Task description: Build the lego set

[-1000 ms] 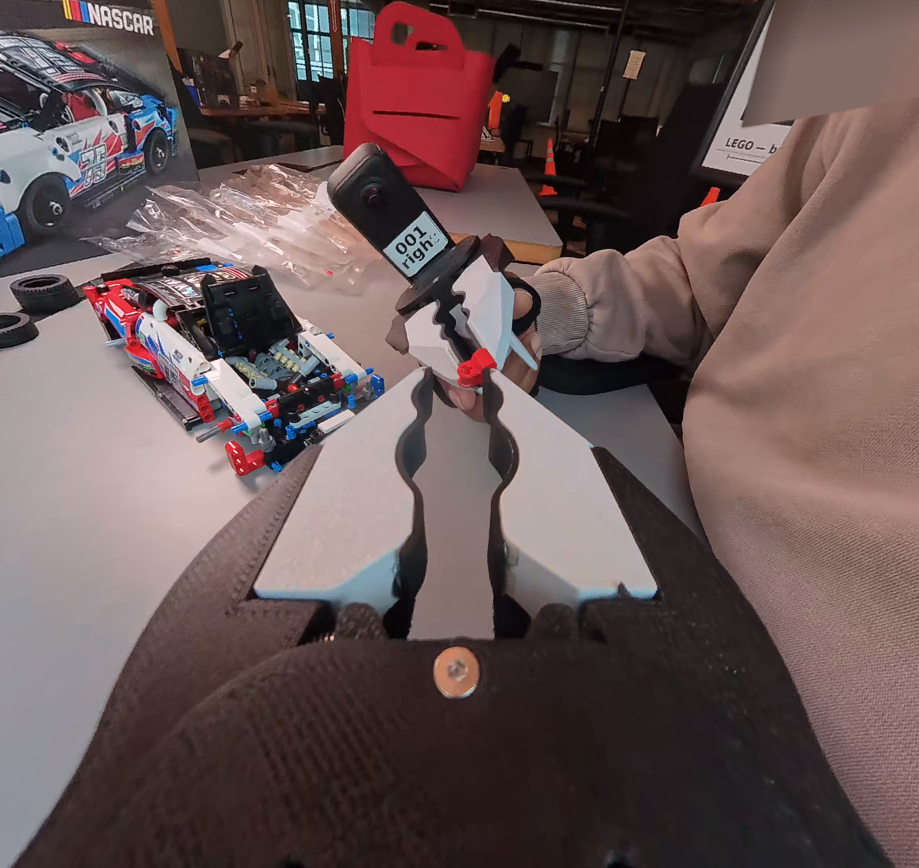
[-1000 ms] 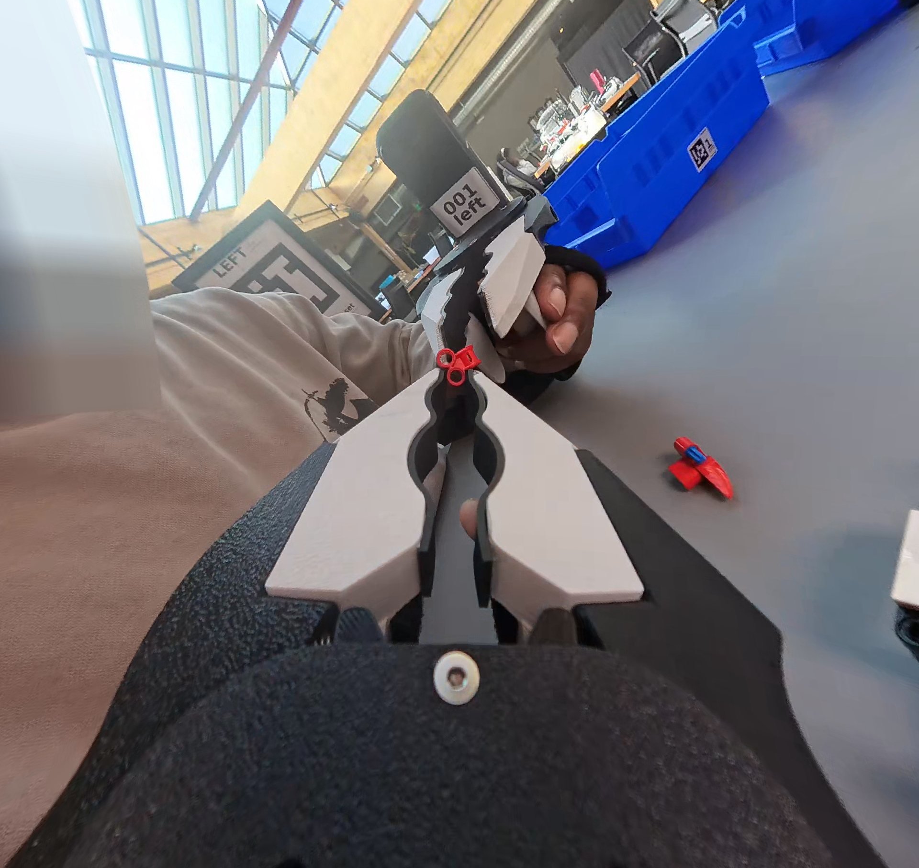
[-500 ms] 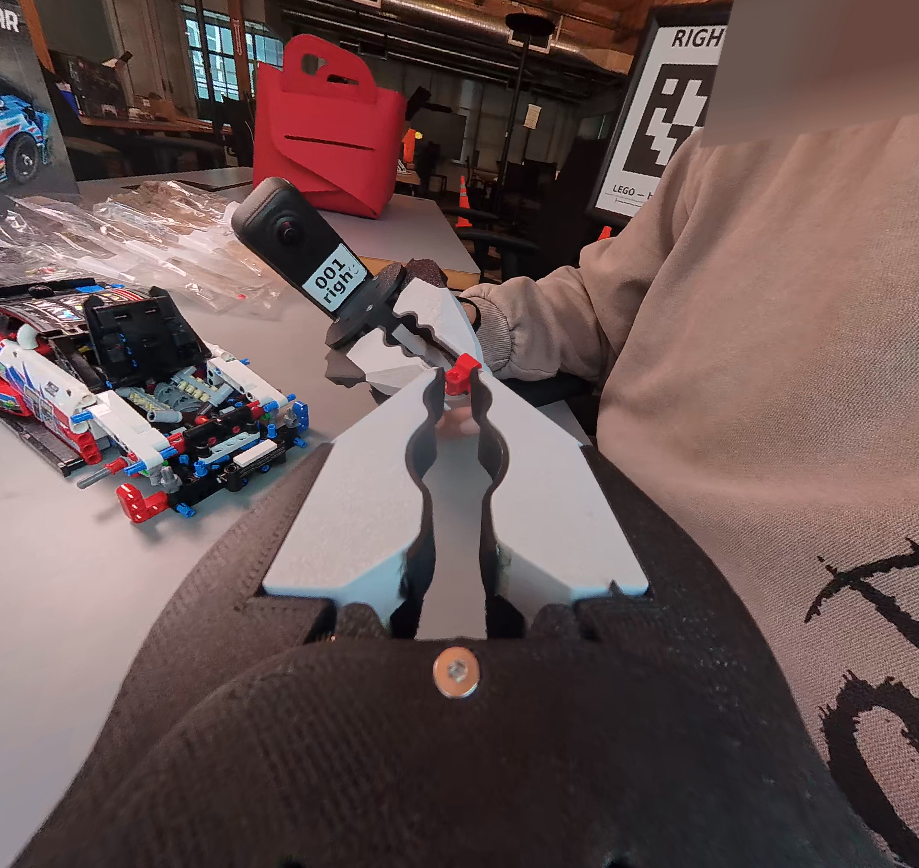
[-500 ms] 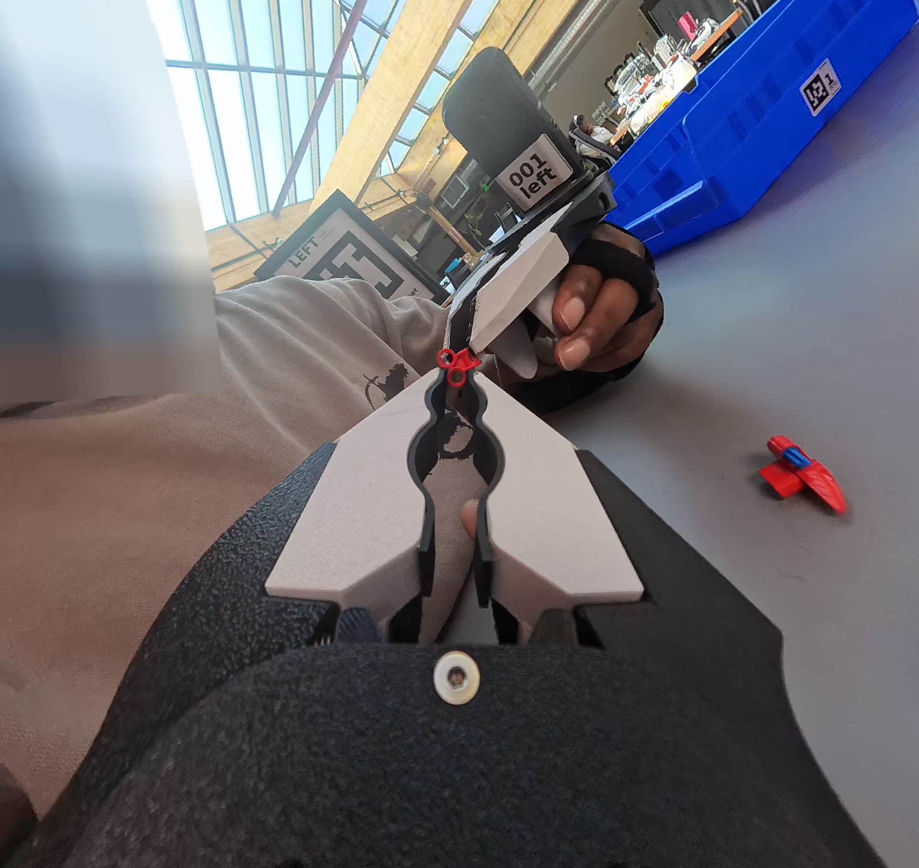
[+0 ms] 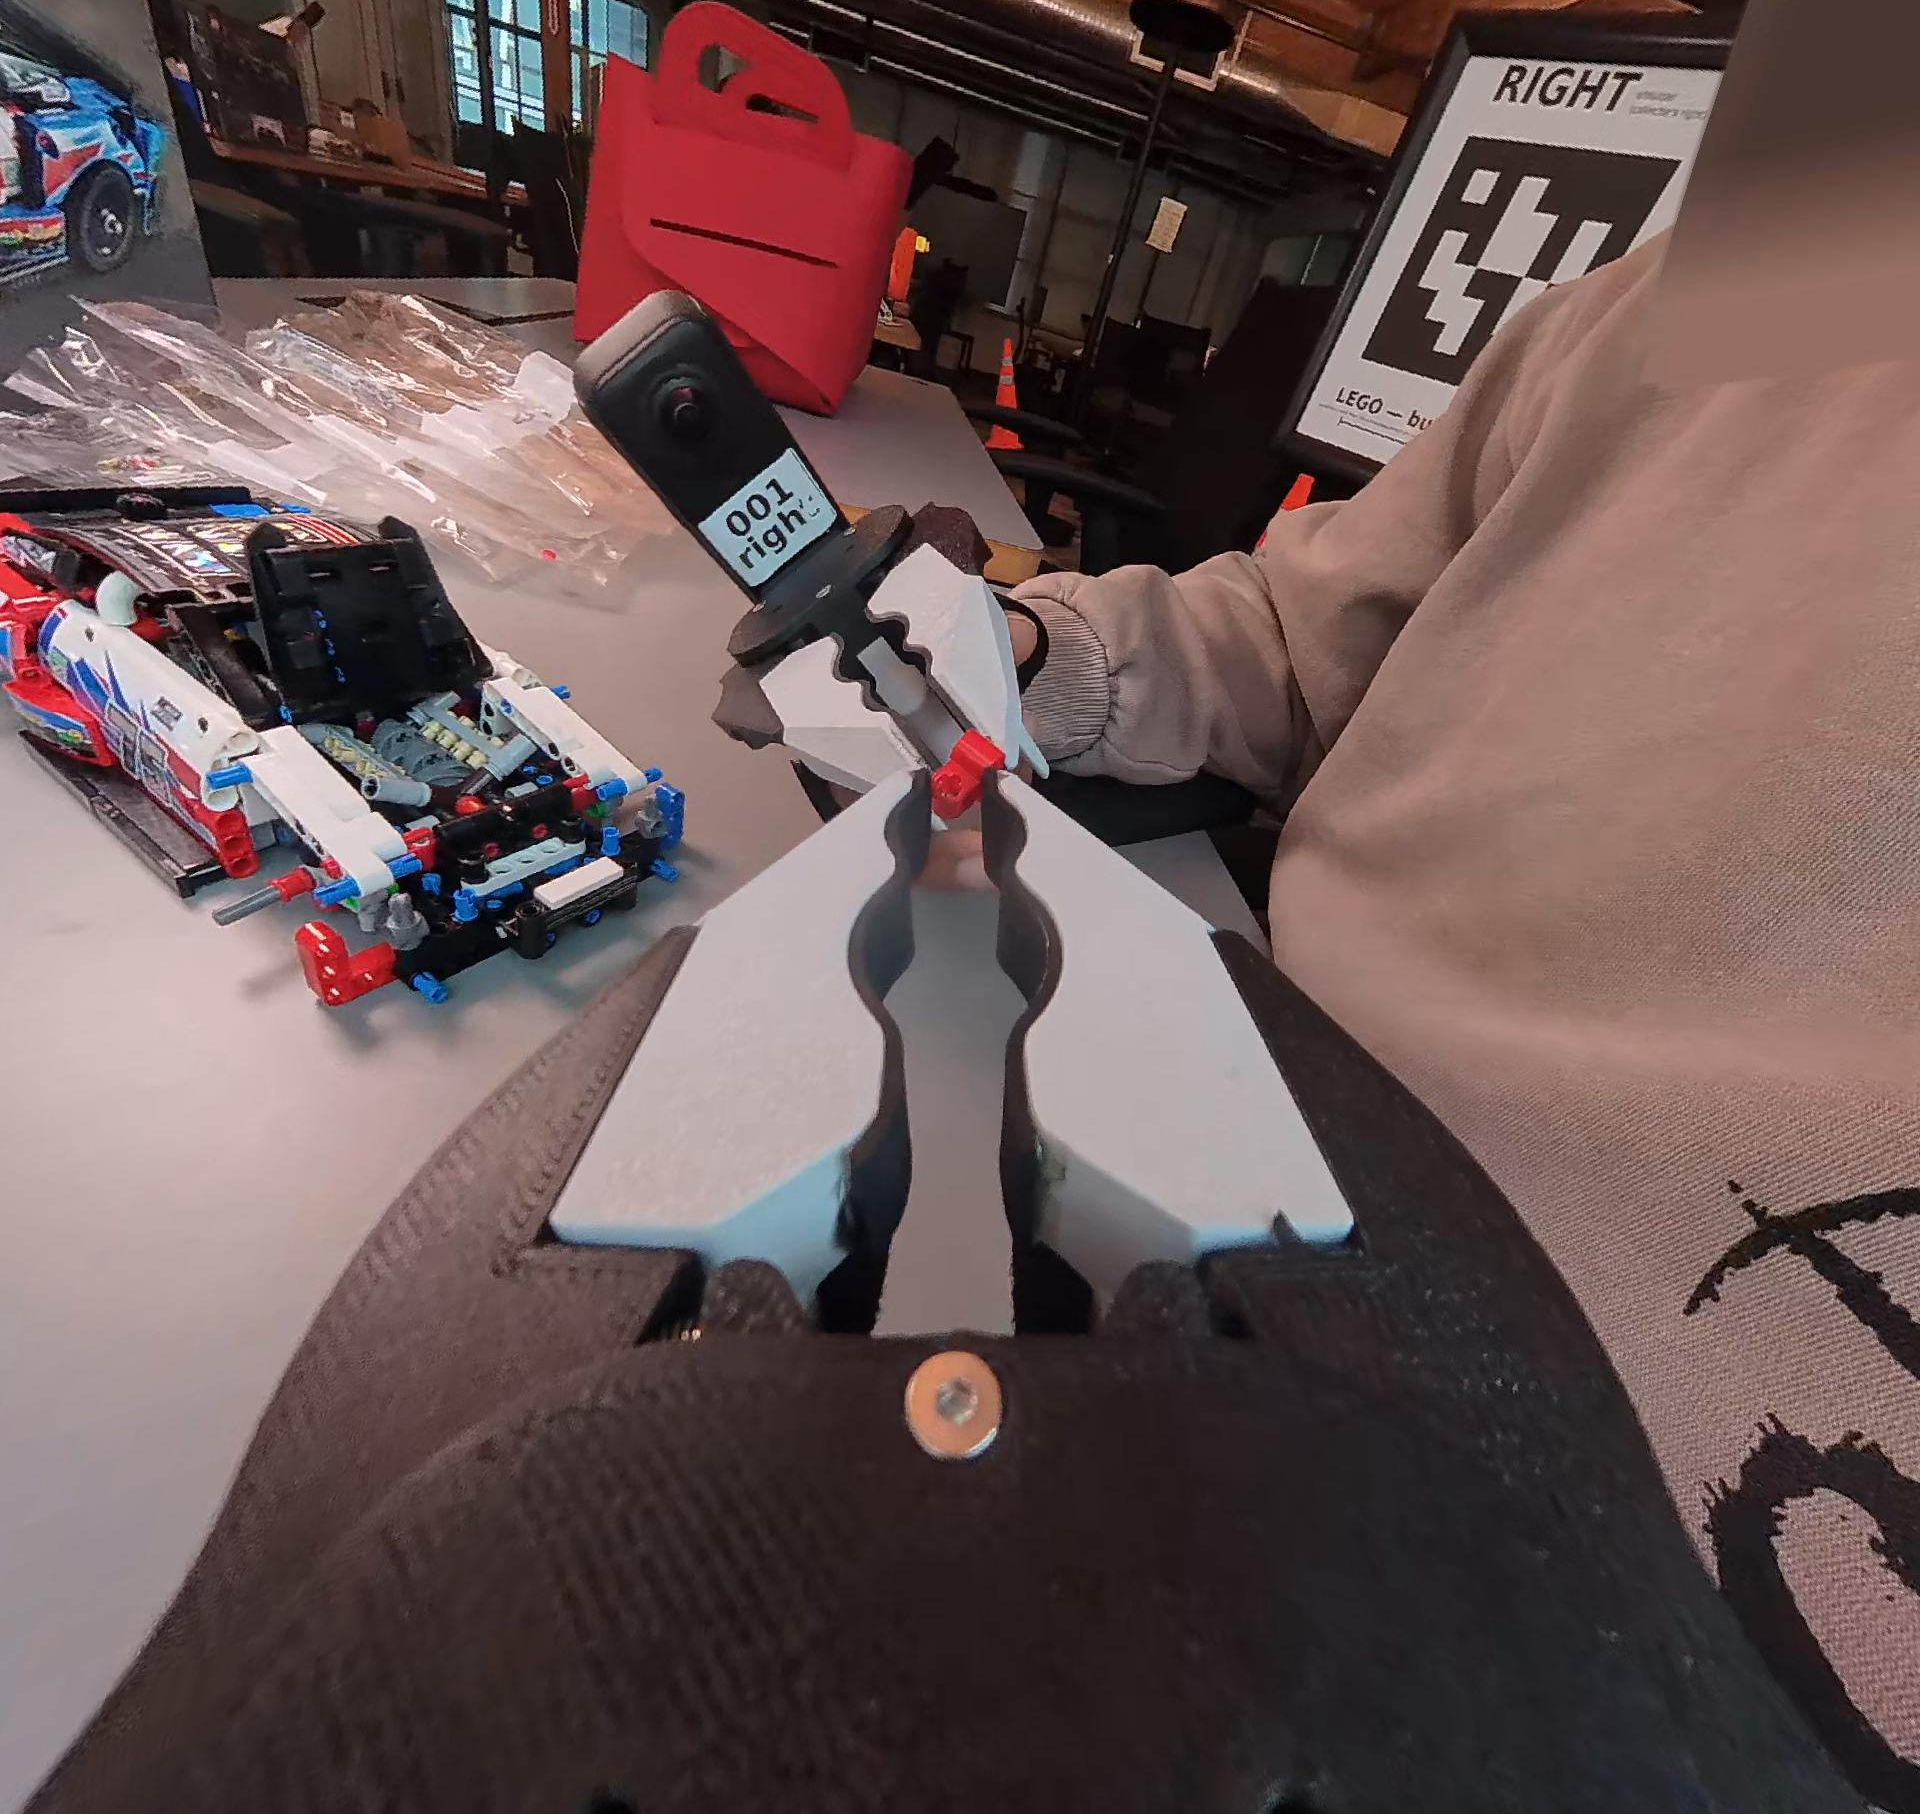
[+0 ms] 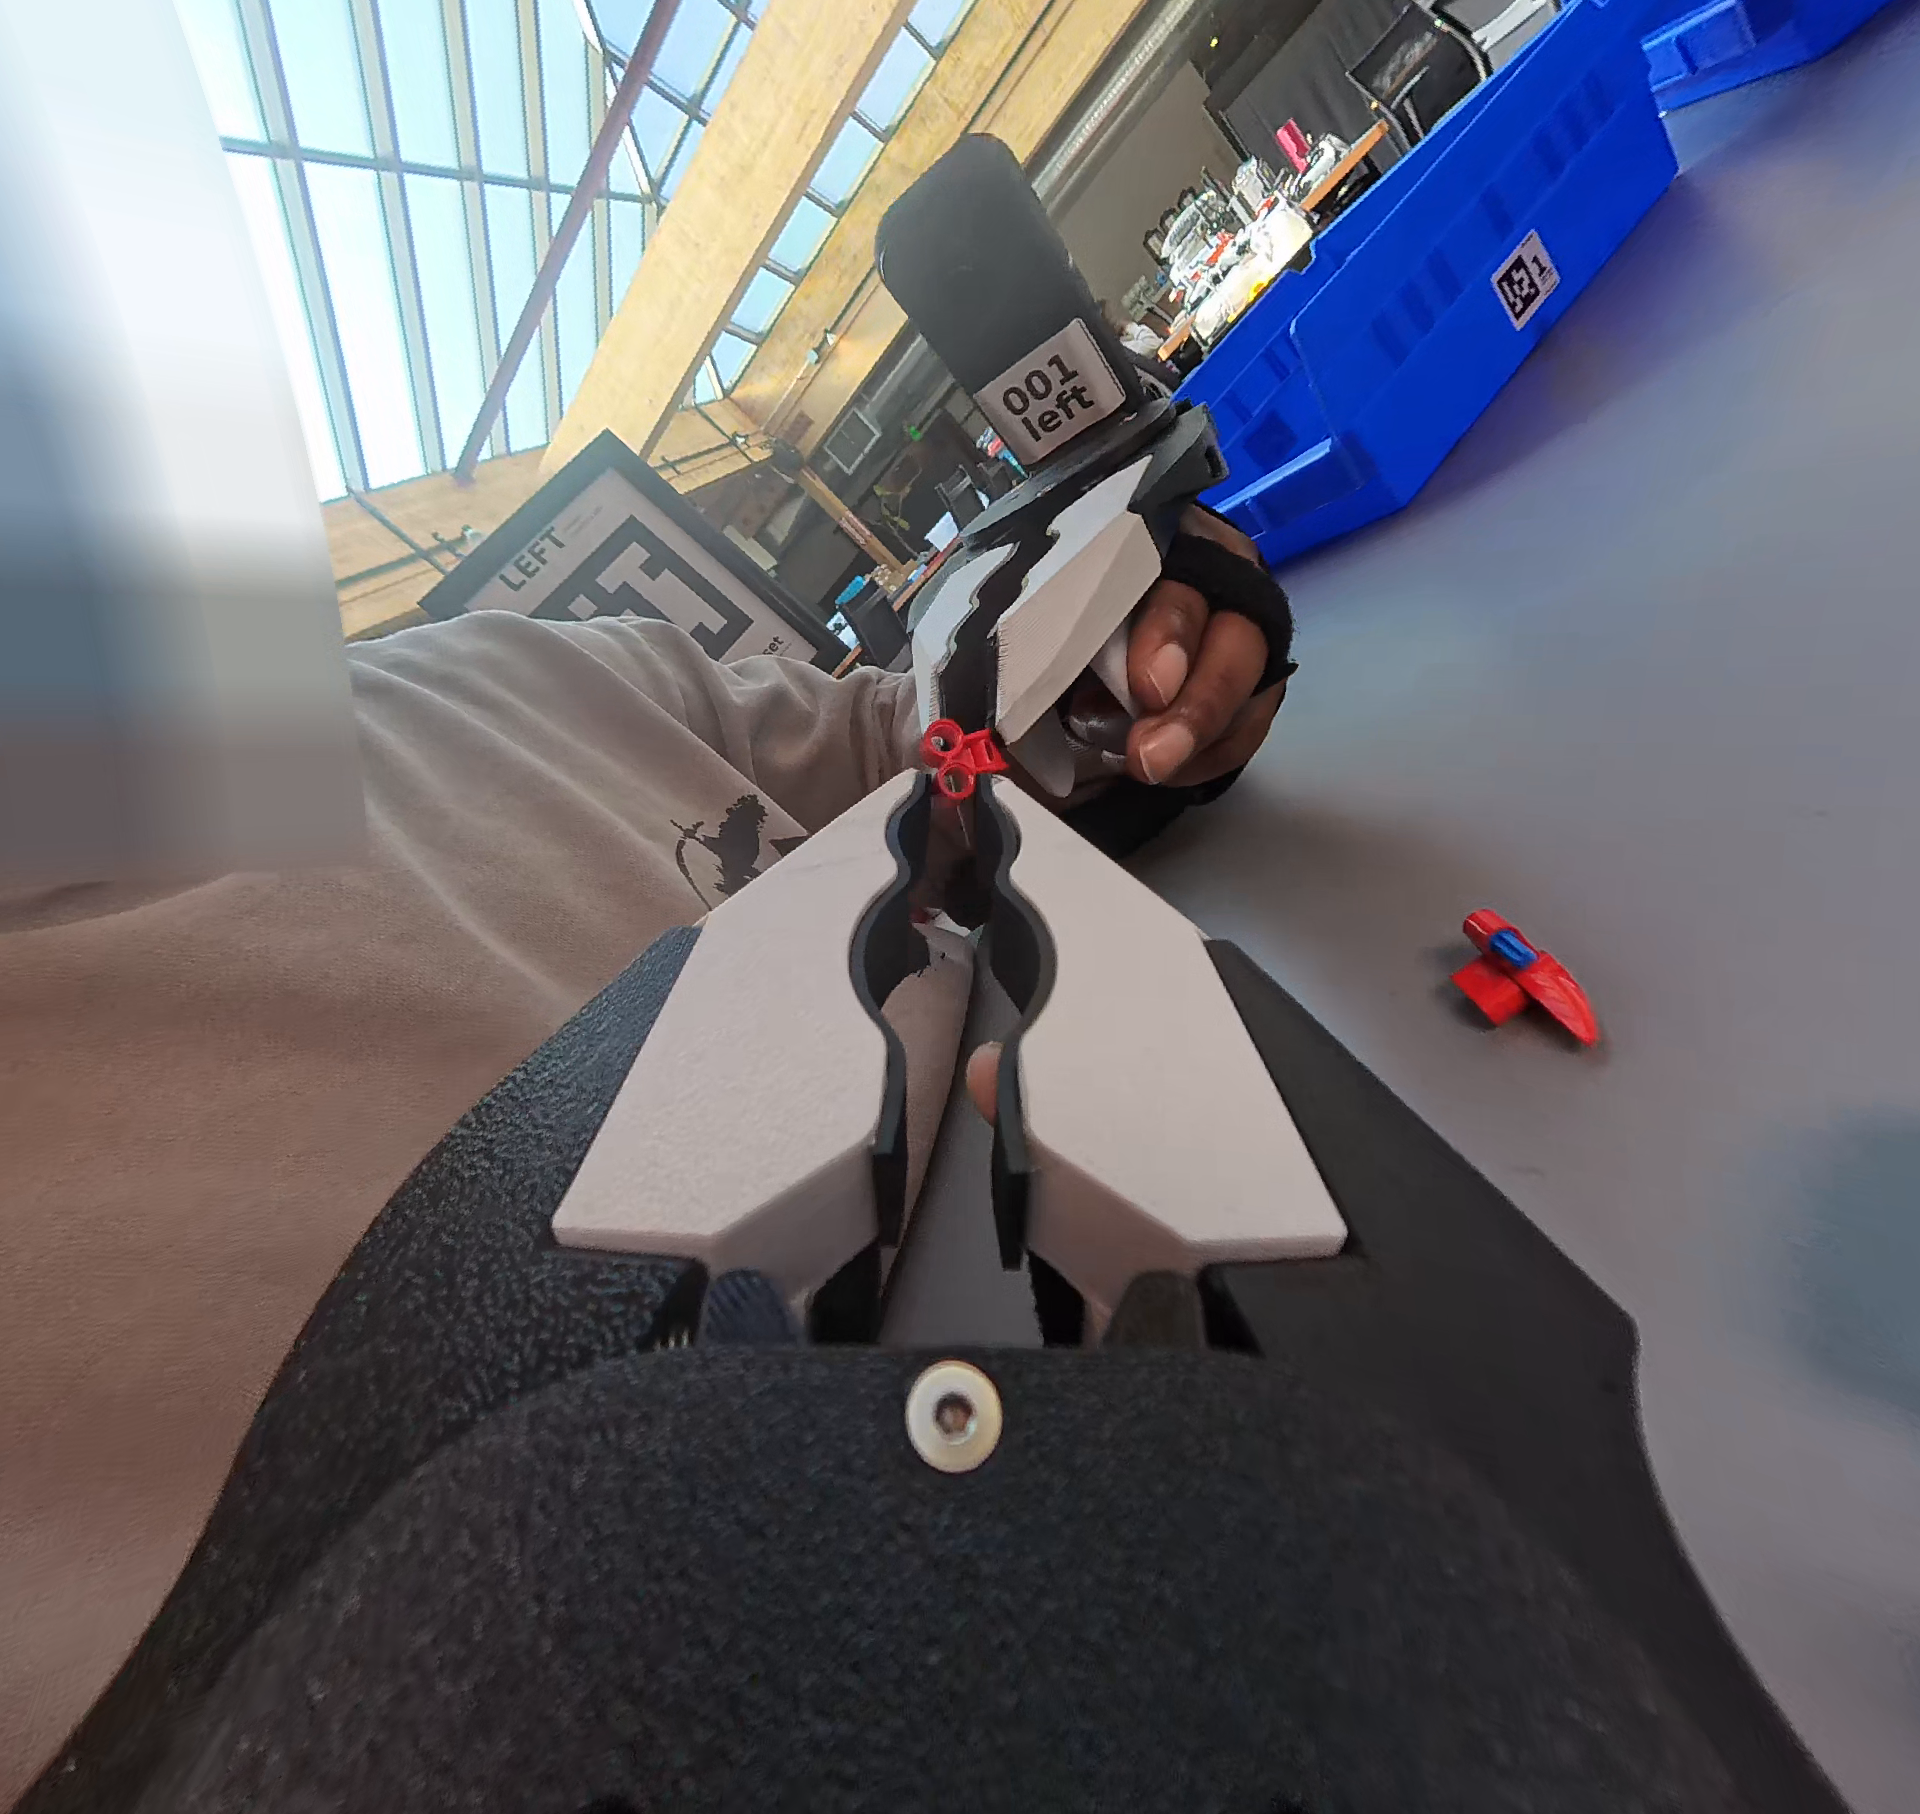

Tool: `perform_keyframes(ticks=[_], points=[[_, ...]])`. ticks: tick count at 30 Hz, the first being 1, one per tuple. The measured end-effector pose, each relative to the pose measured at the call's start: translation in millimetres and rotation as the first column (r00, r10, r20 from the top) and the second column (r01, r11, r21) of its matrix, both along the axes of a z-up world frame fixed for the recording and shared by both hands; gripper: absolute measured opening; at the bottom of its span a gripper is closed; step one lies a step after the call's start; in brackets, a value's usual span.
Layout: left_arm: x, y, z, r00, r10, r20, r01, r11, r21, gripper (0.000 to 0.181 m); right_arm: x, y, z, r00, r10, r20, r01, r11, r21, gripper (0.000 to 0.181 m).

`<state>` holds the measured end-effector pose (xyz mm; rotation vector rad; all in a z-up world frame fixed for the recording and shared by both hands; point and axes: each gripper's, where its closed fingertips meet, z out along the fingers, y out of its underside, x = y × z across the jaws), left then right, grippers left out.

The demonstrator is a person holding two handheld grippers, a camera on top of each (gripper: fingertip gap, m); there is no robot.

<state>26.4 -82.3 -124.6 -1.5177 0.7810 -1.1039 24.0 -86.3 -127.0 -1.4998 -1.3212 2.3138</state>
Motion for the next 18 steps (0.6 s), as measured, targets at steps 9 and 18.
perform_keyframes(ticks=[9, 18], points=[[-4.4, 5.6, -2.4, 1.0, 0.017, 0.02, -0.016, 0.999, -0.047, 0.007, -3.3, 7.0, -2.2, 0.998, -0.057, 0.004, 0.056, 0.997, 0.045, 0.005], [-9.7, 14.9, -11.0, 0.991, 0.107, -0.076, -0.106, 0.994, 0.021, 0.007, -10.6, 17.6, -9.3, 0.965, -0.244, -0.094, 0.26, 0.845, 0.468, 0.008]])
